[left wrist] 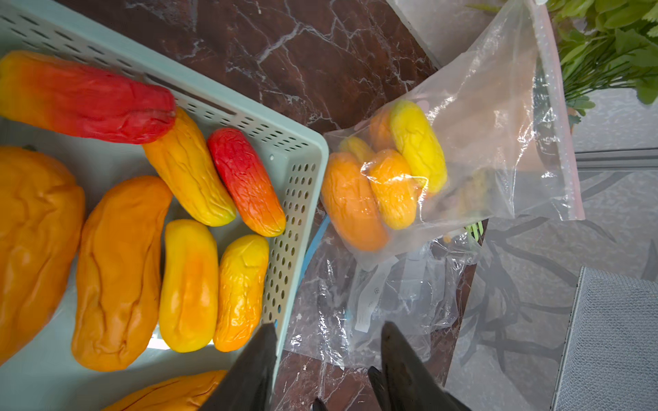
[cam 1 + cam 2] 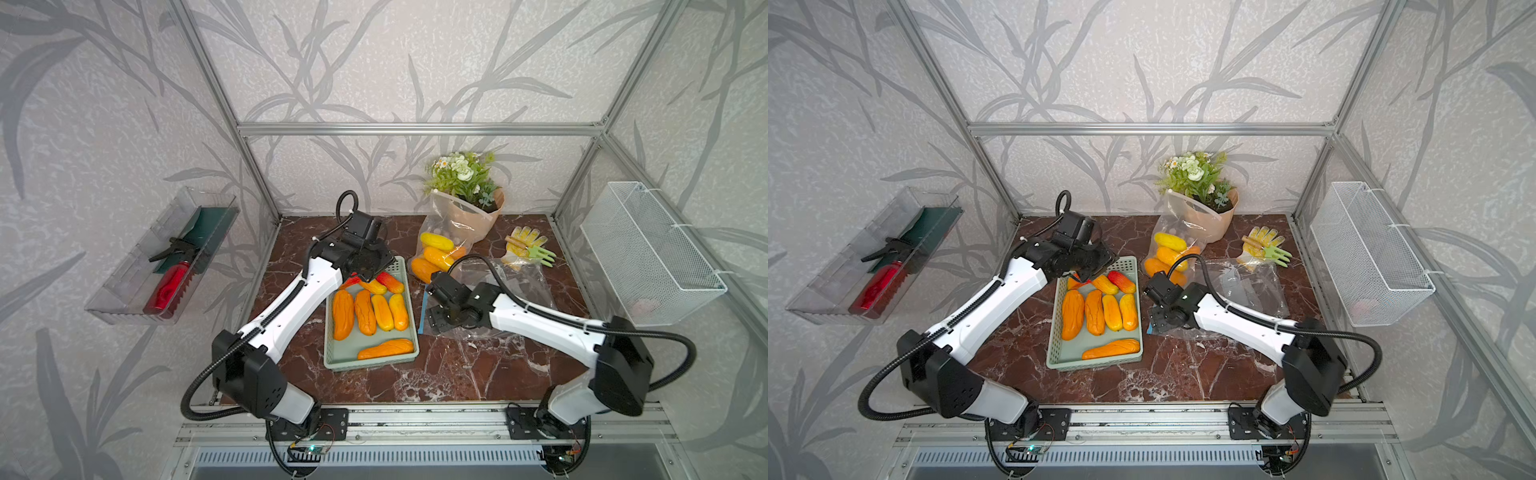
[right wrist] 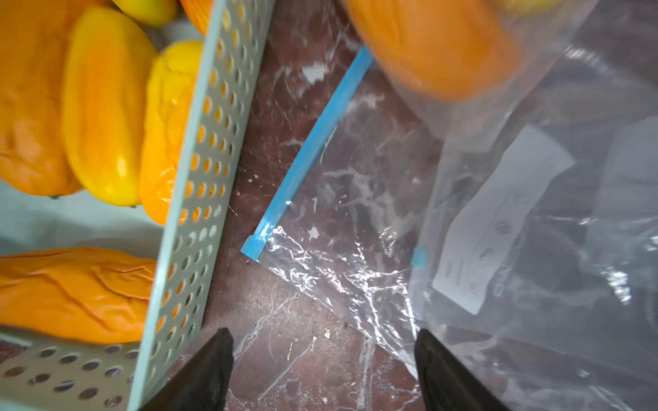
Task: Place the mango in a zip-top bag and seal the zipper
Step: Pick up the zipper food storage bag.
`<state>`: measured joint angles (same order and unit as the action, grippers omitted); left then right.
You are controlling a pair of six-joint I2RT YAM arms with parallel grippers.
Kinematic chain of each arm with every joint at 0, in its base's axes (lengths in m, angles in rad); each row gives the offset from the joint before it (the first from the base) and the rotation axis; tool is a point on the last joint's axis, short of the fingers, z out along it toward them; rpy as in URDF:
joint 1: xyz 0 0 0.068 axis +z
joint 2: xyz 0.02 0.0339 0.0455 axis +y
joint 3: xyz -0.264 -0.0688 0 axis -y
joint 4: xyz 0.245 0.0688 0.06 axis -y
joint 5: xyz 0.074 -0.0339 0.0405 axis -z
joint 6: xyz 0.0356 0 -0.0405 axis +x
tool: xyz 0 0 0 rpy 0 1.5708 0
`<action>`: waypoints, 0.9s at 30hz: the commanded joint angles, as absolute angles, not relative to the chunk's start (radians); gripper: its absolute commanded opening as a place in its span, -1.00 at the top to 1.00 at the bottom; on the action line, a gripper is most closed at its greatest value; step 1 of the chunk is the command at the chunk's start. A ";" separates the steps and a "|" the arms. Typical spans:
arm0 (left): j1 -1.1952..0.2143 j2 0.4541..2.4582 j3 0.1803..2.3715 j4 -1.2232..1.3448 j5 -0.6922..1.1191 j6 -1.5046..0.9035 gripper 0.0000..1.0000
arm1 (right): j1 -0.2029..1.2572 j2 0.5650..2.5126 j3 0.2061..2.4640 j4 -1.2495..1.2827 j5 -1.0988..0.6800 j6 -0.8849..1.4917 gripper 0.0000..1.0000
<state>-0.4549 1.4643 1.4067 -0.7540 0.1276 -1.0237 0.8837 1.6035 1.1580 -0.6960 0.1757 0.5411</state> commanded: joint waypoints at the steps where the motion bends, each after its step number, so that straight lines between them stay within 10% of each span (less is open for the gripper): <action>1: -0.442 1.381 1.342 -0.732 0.082 -1.025 0.05 | 0.876 1.693 1.204 -0.660 0.158 0.693 -0.57; 27: -0.421 1.261 1.276 -0.749 0.081 -1.046 0.12 | 0.850 2.157 1.642 -0.928 0.272 0.870 0.14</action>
